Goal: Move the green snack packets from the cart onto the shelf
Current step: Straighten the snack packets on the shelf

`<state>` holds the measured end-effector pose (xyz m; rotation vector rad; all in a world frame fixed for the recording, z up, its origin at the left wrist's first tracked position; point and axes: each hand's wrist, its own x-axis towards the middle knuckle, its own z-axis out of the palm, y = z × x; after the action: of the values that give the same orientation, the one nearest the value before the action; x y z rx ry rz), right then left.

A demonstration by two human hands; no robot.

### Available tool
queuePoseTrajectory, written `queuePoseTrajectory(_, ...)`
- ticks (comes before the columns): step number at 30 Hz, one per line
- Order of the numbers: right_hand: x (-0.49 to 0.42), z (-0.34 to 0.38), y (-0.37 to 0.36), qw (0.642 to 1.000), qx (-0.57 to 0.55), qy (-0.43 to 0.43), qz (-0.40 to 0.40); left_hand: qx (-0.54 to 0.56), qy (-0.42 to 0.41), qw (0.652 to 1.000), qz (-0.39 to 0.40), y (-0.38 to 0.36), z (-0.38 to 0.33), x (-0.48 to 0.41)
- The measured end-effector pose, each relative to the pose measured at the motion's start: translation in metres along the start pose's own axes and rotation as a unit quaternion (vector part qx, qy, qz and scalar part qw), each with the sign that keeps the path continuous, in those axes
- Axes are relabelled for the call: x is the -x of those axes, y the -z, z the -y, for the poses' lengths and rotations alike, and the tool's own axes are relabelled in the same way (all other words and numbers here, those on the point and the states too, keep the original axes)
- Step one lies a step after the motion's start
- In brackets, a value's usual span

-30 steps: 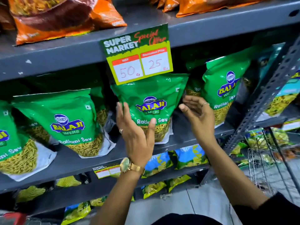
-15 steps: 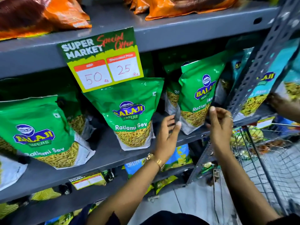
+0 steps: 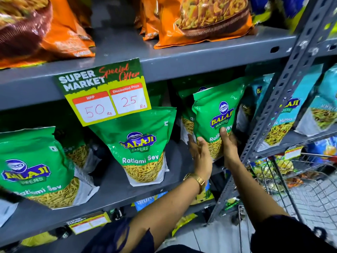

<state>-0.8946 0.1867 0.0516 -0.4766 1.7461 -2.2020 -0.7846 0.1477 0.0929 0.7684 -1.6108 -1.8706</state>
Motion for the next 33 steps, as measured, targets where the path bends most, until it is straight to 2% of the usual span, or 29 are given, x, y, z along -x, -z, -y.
queuePoseTrajectory(5,0.015,-0.007,-0.01,0.998,-0.011,0.023,-0.065,-0.006,-0.011,1.0,0.014,0.015,0.001,-0.02)
queuePoseTrajectory(10,0.015,-0.006,-0.014,0.997,-0.015,0.036,-0.069,0.003,-0.018,0.999,0.046,0.018,0.009,-0.026)
queuePoseTrajectory(16,0.018,-0.002,-0.02,0.996,0.005,0.038,-0.078,0.016,-0.026,0.999,0.015,0.012,0.008,-0.022)
queuePoseTrajectory(18,0.021,0.002,-0.02,0.996,0.019,0.031,-0.078,-0.031,0.0,0.999,0.021,0.014,0.005,-0.021)
queuePoseTrajectory(20,0.028,0.005,-0.02,0.994,0.044,0.041,-0.087,-0.109,0.068,0.991,0.021,0.019,0.003,-0.02)
queuePoseTrajectory(22,0.043,0.004,-0.026,0.988,0.08,0.047,-0.127,-0.114,0.092,0.989,0.03,0.027,0.004,-0.013)
queuePoseTrajectory(25,0.08,-0.005,-0.041,0.98,0.099,0.057,-0.161,-0.065,0.027,0.994,0.079,0.049,0.009,0.014)
queuePoseTrajectory(27,0.102,-0.012,-0.05,0.972,0.135,0.097,-0.166,-0.126,-0.095,0.983,0.094,0.071,0.016,0.035)
queuePoseTrajectory(28,0.11,-0.013,-0.054,0.966,0.153,0.122,-0.167,-0.18,-0.173,0.964,0.089,0.084,0.02,0.043)
queuePoseTrajectory(30,0.122,-0.014,-0.063,0.962,0.164,0.155,-0.157,-0.259,-0.338,0.903,0.06,0.107,0.026,0.054)
queuePoseTrajectory(32,0.131,-0.014,-0.076,0.964,0.152,0.174,-0.13,-0.294,-0.438,0.849,0.016,0.127,0.027,0.061)
queuePoseTrajectory(33,0.135,-0.014,-0.082,0.966,0.144,0.182,-0.112,-0.305,-0.461,0.833,-0.015,0.136,0.026,0.062)
